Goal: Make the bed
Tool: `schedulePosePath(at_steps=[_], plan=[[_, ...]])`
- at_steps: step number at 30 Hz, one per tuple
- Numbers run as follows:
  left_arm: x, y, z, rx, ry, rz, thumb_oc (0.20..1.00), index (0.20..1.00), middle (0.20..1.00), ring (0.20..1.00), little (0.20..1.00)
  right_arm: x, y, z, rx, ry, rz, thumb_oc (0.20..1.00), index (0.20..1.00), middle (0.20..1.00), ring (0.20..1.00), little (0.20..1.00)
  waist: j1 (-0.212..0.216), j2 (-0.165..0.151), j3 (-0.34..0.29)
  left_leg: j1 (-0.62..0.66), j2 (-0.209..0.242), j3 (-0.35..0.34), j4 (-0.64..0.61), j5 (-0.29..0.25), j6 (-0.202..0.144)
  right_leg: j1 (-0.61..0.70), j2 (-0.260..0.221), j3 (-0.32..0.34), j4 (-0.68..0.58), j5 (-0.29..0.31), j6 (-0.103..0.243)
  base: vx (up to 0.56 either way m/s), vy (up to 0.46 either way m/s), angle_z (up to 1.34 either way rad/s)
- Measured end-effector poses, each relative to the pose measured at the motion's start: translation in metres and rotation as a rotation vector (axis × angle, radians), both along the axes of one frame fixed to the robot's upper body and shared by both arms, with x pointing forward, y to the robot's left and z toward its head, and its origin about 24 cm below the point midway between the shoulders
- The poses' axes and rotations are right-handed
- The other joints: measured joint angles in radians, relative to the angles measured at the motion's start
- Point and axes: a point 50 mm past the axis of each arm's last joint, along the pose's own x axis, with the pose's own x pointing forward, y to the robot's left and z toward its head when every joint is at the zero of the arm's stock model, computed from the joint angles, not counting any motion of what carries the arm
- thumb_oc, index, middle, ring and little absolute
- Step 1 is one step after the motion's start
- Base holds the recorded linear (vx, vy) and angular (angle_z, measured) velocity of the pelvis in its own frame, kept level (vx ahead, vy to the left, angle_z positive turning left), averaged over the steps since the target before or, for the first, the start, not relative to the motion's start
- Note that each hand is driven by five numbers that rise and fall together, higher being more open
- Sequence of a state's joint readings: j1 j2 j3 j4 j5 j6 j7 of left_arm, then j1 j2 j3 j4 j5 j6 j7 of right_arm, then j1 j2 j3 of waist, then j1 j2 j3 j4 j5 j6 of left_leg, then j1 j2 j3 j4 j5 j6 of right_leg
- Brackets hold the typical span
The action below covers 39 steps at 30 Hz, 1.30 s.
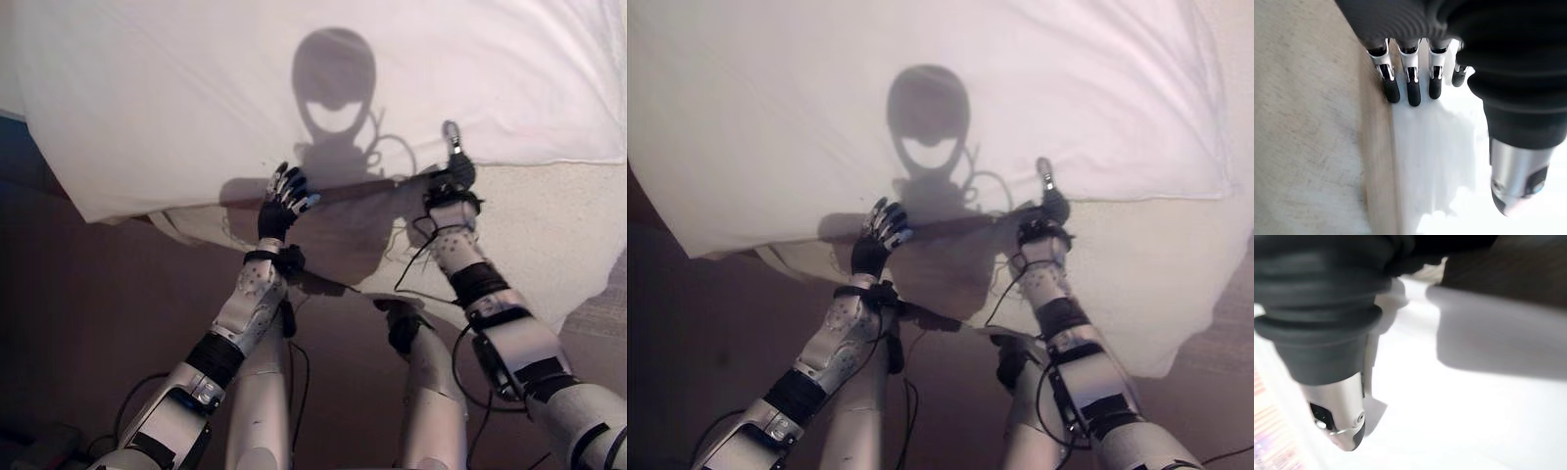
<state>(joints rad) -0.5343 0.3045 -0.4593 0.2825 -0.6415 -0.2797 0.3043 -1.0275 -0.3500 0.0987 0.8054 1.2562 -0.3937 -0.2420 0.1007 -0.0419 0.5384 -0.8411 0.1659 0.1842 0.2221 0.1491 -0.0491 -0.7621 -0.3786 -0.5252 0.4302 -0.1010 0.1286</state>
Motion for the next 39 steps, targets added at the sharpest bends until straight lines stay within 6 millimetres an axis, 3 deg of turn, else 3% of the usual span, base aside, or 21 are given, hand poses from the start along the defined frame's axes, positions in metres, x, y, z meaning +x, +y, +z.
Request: schedulePosePath(at_steps=[13,15,16,24,28,33,39], plan=[[-0.001,0.001,0.002,0.001,-0.008,-0.001,1.000,1.000,1.000,1.000,1.000,-0.007,-0.005,-0.001,0.009,-0.025,-0.030,1.000,1.000,1.000,1.000,1.000,-0.016,-0.001,0.001,-0.003,0.002,0.002,-0.001,0.000,0.001,-0.001,0.005,0.002,-0.011,0.005,-0.001,0.00,0.000,0.00],[-0.001,0.003,0.002,0.007,-0.009,0.004,1.000,1.000,1.000,1.000,1.000,-0.008,-0.005,0.000,0.008,-0.038,-0.029,0.548,0.548,0.548,0.548,0.548,-0.024,-0.002,0.001,-0.003,0.002,0.002,-0.001,0.000,0.001,-0.002,0.005,0.003,-0.011,0.005,-0.001,0.00,0.000,0.00],[-0.001,0.005,0.002,0.012,-0.010,0.008,1.000,1.000,1.000,1.000,1.000,-0.008,-0.005,0.001,0.004,-0.044,-0.030,0.200,0.200,0.200,0.200,0.200,-0.033,-0.002,0.001,-0.003,0.002,0.003,-0.001,0.000,0.001,-0.002,0.005,0.003,-0.011,0.005,-0.001,0.00,0.000,0.00],[-0.002,0.004,0.004,-0.036,-0.003,-0.006,1.000,1.000,1.000,1.000,1.000,-0.021,0.000,0.002,-0.042,-0.103,-0.028,0.200,0.200,0.200,0.200,0.200,-0.048,-0.009,0.001,-0.003,0.004,0.008,0.000,-0.001,0.001,-0.009,0.007,0.012,-0.012,0.010,-0.006,0.00,0.002,-0.01],[-0.010,-0.014,0.015,-0.129,-0.011,-0.117,1.000,1.000,1.000,1.000,1.000,-0.035,0.016,0.012,-0.081,-0.193,-0.002,0.200,0.200,0.200,0.200,0.200,-0.068,-0.022,0.001,-0.003,0.004,0.012,0.002,-0.001,0.002,-0.014,0.009,0.020,-0.015,0.015,-0.008,0.00,-0.012,-0.03],[-0.021,-0.048,0.017,-0.489,0.113,-0.370,1.000,1.000,1.000,1.000,1.000,-0.042,0.033,0.013,-0.107,-0.219,0.008,0.200,0.200,0.200,0.200,0.200,-0.090,-0.062,0.002,-0.004,0.004,0.027,0.000,-0.003,0.005,-0.020,0.011,0.025,-0.027,0.024,-0.005,0.00,-0.004,-0.03],[-0.025,-0.054,0.018,-0.603,0.137,-0.466,1.000,1.000,1.000,1.000,1.000,-0.042,0.033,0.013,-0.102,-0.212,0.003,0.200,0.200,0.200,0.200,0.200,-0.092,-0.063,0.001,-0.004,0.000,0.032,0.000,-0.006,0.010,-0.018,0.010,0.028,-0.043,0.034,-0.003,0.00,-0.013,0.00]])
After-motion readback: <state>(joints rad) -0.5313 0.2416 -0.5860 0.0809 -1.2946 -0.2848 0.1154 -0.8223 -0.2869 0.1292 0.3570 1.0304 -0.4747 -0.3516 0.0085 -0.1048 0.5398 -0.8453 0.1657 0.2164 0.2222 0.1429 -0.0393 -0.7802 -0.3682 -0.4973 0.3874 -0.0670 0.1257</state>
